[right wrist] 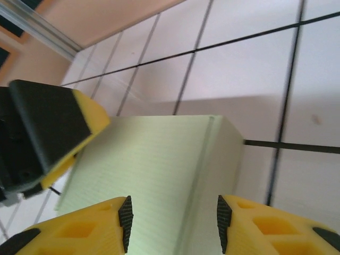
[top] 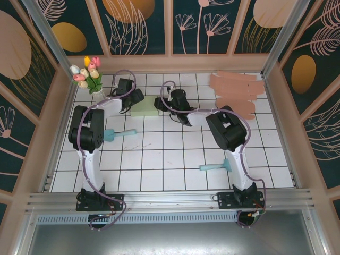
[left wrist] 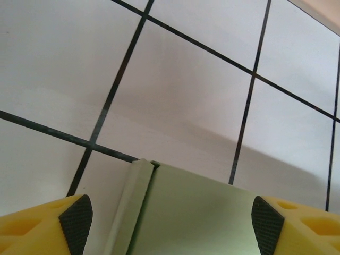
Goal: Fold the paper box
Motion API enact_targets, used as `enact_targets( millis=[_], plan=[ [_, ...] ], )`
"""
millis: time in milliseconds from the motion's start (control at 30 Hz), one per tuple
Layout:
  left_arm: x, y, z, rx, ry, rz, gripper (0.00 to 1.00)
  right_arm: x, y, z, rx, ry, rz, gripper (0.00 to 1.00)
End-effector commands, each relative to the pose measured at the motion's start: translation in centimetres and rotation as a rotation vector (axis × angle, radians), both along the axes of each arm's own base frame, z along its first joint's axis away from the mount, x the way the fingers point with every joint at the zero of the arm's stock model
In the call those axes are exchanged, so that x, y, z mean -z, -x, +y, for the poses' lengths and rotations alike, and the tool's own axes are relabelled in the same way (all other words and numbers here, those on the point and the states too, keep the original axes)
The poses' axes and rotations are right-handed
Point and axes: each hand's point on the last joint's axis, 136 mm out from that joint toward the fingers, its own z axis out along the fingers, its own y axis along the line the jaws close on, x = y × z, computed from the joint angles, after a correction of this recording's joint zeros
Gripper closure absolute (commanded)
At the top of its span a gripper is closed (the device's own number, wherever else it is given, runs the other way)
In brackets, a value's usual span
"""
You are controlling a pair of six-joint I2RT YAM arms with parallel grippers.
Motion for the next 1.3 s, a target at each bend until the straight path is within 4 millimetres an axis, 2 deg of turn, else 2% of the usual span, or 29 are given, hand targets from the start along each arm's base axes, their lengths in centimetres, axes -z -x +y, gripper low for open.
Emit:
enact_targets(
  millis=[0,67,133,167,267,300,333,400,500,567,667,800,1000,1167,1267],
  plan=[
    [-2.8,0.3,1.4,-0.028,-0.039,-0.054,0.19,-3.8,-0.5,-3.2,0.056,0.075,-0.068,0.51],
    [-5.2,0.8,1.8,-0.035,-0.045,-0.108,0.19,-4.6,-0.8,-5.6,0.093,0.148,-0.078,0.5],
    [-7.7,1.1,2.0,-0.033,-0.053,-0.16,0.19,-5.4,-0.3,-6.9,0.102,0.216,-0.094,0.5],
    [-9.0,1.4,2.2,-0.032,-0.055,-0.186,0.19,-6.0,-1.1,-9.4,0.146,0.256,-0.1,0.49],
    [-12.0,2.7,1.7,-0.013,-0.009,-0.253,0.19,-7.2,-1.6,-13.8,0.221,0.388,-0.11,0.47],
    [-12.1,3.1,1.3,-0.006,0.017,-0.263,0.19,-7.3,-1.7,-15.5,0.249,0.447,-0.104,0.47],
    [-13.7,3.9,1.0,-0.006,0.036,-0.3,0.19,-7.3,-1.9,-17.0,0.281,0.505,-0.096,0.47],
    [-14.6,5.5,-0.3,-0.018,0.025,-0.338,0.19,-7.0,-2.0,-20.1,0.339,0.635,-0.073,0.45],
    [-15.5,8.0,-3.9,0.012,0.018,-0.407,0.19,-5.9,-1.7,-22.8,0.36,0.82,-0.039,0.43],
    [-15.3,9.5,-6.4,0.053,0.053,-0.431,0.19,-5.1,-1.6,-24.0,0.357,0.921,-0.022,0.41],
    [-13.8,11.6,-9.0,0.113,0.084,-0.435,0.19,-3.9,-1.9,-25.6,0.353,1.018,0.009,0.38],
    [-12.3,13.4,-11.1,0.173,0.096,-0.427,0.2,-3.3,-4.1,-26.9,0.386,1.0,0.037,0.38],
    [-11.9,15.1,-11.5,0.22,0.122,-0.472,0.2,-1.8,-9.5,-27.3,0.394,0.936,0.06,0.37],
    [-11.6,15.2,-11.5,0.226,0.117,-0.494,0.2,-1.3,-14.5,-28.0,0.38,0.968,0.066,0.37],
    [-11.4,15.0,-12.0,0.247,0.125,-0.499,0.2,-1.1,-16.6,-27.9,0.353,0.986,0.046,0.36]
  ],
)
